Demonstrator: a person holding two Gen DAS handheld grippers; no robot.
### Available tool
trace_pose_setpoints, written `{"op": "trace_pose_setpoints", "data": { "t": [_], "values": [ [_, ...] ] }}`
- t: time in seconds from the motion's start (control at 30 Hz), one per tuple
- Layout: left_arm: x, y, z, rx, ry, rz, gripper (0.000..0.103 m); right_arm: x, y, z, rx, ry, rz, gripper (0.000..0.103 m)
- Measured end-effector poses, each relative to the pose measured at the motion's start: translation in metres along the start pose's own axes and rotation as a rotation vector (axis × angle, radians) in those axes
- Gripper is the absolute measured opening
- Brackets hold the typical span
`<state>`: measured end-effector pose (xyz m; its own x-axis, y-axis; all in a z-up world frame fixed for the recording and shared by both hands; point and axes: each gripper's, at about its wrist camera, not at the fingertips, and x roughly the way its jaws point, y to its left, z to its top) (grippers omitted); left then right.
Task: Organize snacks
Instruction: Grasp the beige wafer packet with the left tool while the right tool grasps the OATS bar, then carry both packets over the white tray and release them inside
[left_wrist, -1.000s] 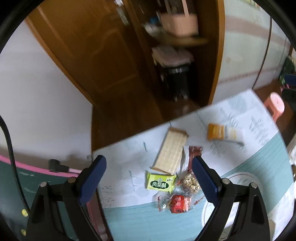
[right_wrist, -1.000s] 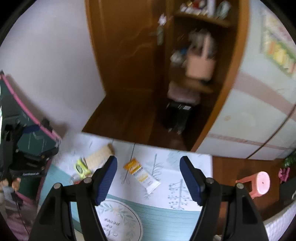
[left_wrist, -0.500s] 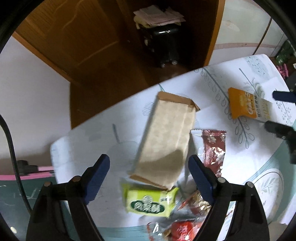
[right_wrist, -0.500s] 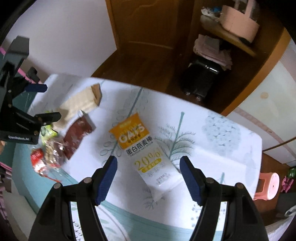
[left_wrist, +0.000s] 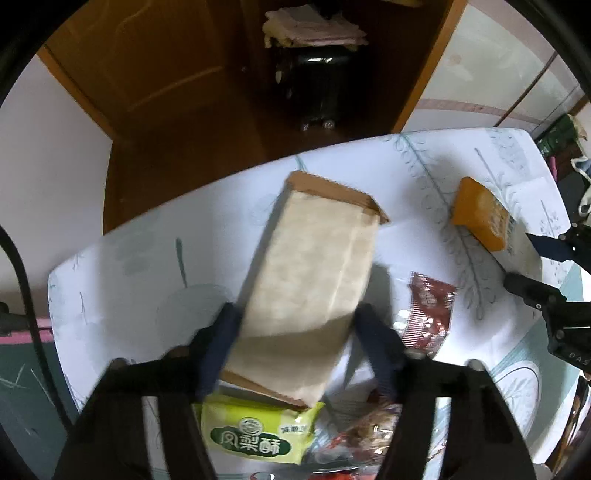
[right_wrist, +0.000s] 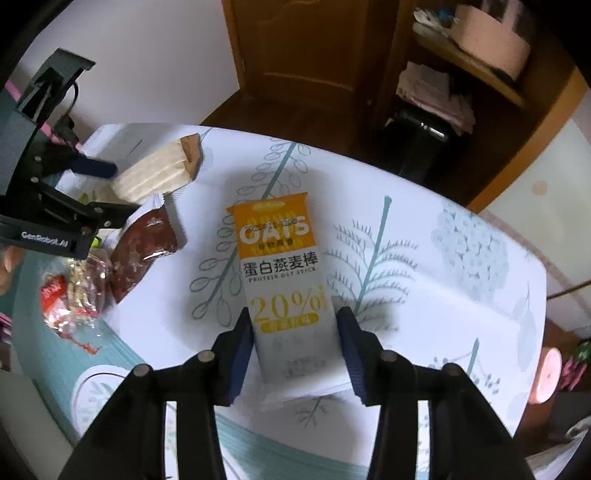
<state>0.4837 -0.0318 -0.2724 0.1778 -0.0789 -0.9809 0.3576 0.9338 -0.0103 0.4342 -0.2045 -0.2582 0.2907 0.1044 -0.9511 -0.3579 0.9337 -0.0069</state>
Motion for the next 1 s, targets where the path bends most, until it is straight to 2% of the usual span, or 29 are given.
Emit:
{"op": "trace_pose_setpoints", "data": {
  "t": [0.2, 0.37, 0.6, 0.73, 1.0],
  "values": [
    [-0.007, -0.02, -0.016, -0.009, -0.015, 0.08, 0.058, -0.007, 0.003, -0.016, 0.036, 0.005, 0.007, 0.041],
    [-0.035, -0.029, -0.028, -0.027, -0.036, 0.085, 0.055, -0.024, 0.009, -0.028, 0.06, -0.01, 0.004, 0.041],
    [-0.115, -0.04, -0.054, -0.026, -0.122, 0.063, 0.054, -0.075, 0.027, -0.042, 0.08, -0.069, -0.009, 0.041],
    [-0.165, -0.048, -0.068, 0.0, -0.181, 0.051, 0.054, -0.12, 0.045, -0.051, 0.068, -0.127, -0.016, 0.041],
    [-0.279, -0.083, -0.149, 0.018, -0.346, 0.071, 0.054, -0.228, 0.088, -0.09, 0.075, -0.286, -0.017, 0.041]
  ]
}}
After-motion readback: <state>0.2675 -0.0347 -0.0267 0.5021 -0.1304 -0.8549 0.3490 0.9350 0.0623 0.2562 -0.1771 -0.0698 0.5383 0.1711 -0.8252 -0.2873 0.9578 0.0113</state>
